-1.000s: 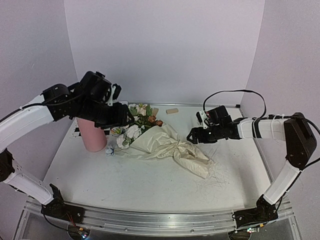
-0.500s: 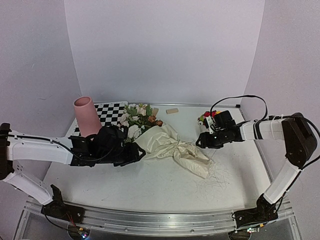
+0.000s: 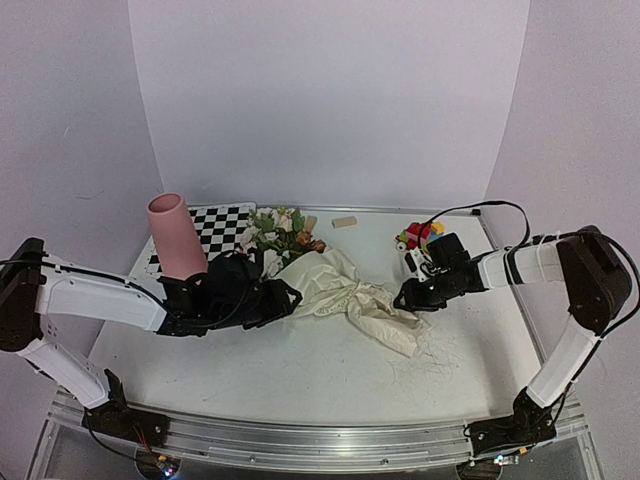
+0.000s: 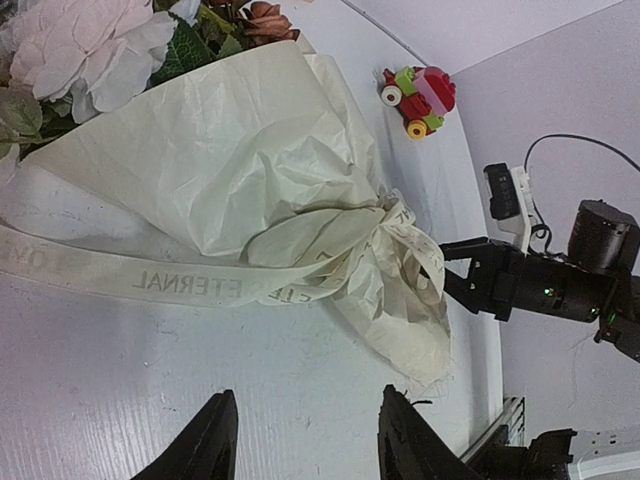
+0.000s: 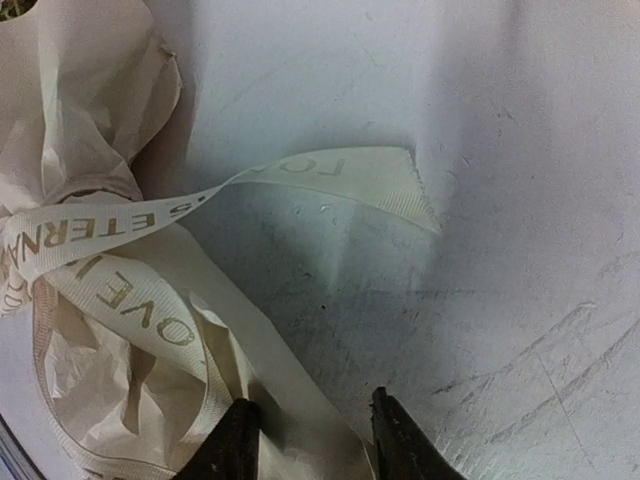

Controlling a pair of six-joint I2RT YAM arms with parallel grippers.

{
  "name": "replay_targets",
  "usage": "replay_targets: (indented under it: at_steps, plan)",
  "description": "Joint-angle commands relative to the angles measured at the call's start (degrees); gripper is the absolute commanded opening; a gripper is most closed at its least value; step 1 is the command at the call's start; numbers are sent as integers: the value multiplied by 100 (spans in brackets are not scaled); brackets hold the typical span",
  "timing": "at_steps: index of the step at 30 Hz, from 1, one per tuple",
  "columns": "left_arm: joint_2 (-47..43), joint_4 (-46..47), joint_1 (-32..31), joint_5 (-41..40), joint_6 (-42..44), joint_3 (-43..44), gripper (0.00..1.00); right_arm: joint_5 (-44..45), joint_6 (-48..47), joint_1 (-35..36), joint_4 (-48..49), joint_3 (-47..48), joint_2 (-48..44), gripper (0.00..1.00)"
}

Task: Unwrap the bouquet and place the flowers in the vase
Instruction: Adjust the fake flower at the center of the board.

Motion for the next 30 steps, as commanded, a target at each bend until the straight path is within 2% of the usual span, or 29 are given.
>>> replay_targets:
  at_steps: [1,3,4,12,19,22,26,30]
  plan:
    - [92,253,56,-58,-75,66,49,-252,-81,29,-118,-106,51,20]
    - [94,256,67,-45,-81,49,49,-331,-60,30,-140,-178,-11,5]
    - [89,253,74,-43,-83,38,49,-362,-31,32,-164,-235,-70,1]
    - [297,272,81,130,-66,49,49,-622,286,98,-588,-1074,-1291,0]
    - [675,280,77,441,41,254,49,-476,770,925,-919,-1470,-1838,1]
    - [681,305,81,449,-53,169,50,-557,937,1195,-927,-1650,-2130,6]
    - [484,307,81,434,-127,-79,59,-767,778,1475,-1124,-1560,-2344,25]
    - [118,309,81,329,-240,-456,61,-289,588,1489,-1230,-1191,-2308,35]
